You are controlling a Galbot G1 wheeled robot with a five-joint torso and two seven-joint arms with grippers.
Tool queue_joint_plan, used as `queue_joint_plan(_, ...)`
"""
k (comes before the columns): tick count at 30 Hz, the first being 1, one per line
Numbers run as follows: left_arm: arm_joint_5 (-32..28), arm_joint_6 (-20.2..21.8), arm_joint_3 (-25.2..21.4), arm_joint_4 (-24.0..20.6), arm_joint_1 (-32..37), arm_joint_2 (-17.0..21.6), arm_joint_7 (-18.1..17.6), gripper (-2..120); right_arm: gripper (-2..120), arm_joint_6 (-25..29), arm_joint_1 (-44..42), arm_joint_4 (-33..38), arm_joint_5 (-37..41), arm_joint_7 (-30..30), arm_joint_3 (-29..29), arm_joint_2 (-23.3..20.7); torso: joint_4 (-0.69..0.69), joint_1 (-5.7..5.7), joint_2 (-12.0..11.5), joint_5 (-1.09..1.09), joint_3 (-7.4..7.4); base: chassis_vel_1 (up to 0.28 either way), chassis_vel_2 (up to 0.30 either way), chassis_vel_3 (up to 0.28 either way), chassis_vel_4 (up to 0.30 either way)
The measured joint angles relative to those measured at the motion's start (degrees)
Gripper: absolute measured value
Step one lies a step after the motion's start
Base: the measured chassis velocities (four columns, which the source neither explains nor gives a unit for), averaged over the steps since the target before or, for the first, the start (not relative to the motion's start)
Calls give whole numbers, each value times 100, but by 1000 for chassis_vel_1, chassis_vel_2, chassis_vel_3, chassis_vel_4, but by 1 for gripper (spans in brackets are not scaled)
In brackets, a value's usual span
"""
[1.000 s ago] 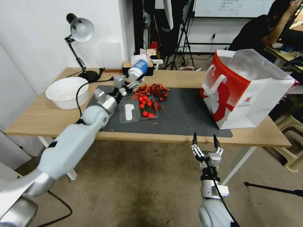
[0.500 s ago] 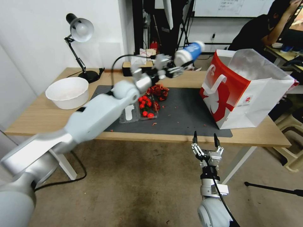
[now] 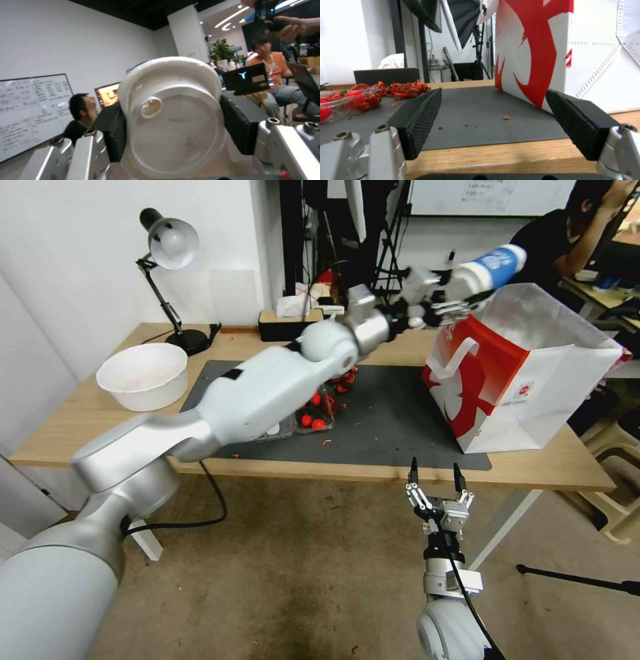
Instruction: Pick up the trash from the table and place it into the takeout bag.
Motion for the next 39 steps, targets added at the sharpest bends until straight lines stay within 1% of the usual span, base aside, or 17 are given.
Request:
queue_joint_plan(1,0,0,0,0,0,0,0,59,81,0,0,0,0,0,0,0,0,0,0,0,0,0,0,0,0)
queue_joint_plan(3,12,-47,89,317,-73,-307,48,59,81,8,-1,6,0,8,17,2,-1,0,0,0,0,0,0,0,0)
queue_joint_plan(4,12,-47,89,317,-73,-307,48,59,81,8,-1,6,0,8,17,2,-1,0,0,0,0,0,0,0,0)
queue_joint_plan(6,39,-62,167,535,-109,-558,72,59,81,16,-5,21,6,20,29,1,-1,0,0,0,0,0,0,0,0)
queue_joint_plan(12,234,-77,238,880,-106,-765,79,59,81,40,-18,42,40,28,47,-15,0,0,0,-1,0,0,0,0,0)
queue_joint_plan(14,249,-78,238,912,-90,-769,74,63,81,41,-18,47,46,28,46,-16,1,0,0,-1,0,0,0,0,0)
queue_joint_plan(17,334,-78,213,1031,-81,-764,37,75,81,40,-16,55,59,28,45,-27,1,0,0,-2,-1,0,0,0,0)
queue_joint_plan(18,334,-78,213,1031,-81,-764,37,75,81,40,-16,55,59,28,45,-27,1,0,0,-2,-1,0,0,0,0)
queue_joint_plan(21,399,-78,154,1085,-84,-755,9,91,81,39,-13,57,78,28,42,-50,1,0,1,-3,0,0,0,0,0)
queue_joint_plan(24,400,-76,101,1059,-78,-750,-20,99,81,36,-5,56,87,27,42,-67,1,0,1,-2,0,0,0,0,0)
queue_joint_plan(28,396,-68,-42,952,-40,-742,-84,100,81,28,4,43,101,26,42,-71,-1,0,1,-2,0,0,0,0,0)
queue_joint_plan(31,392,-52,-145,867,-10,-694,-121,100,81,23,14,34,102,24,41,-72,-3,0,1,-2,0,0,0,0,0)
queue_joint_plan(33,336,4,-303,677,49,-448,-175,100,81,11,32,25,102,21,36,-76,-3,0,1,-2,-1,0,0,0,0)
queue_joint_plan(34,336,4,-303,677,49,-448,-175,100,81,11,32,25,102,21,36,-76,-3,0,1,-2,-1,0,0,0,0)
queue_joint_plan(37,230,75,-502,349,195,123,-244,100,82,-22,55,25,102,20,14,-86,2,0,1,-3,0,0,0,0,0)
queue_joint_plan(38,230,75,-502,349,195,123,-244,100,82,-22,55,25,102,20,14,-86,2,0,1,-3,0,0,0,0,0)
queue_joint_plan(39,228,79,-597,279,266,305,-243,100,82,-35,57,25,103,19,12,-91,3,0,1,-4,0,0,0,0,0)
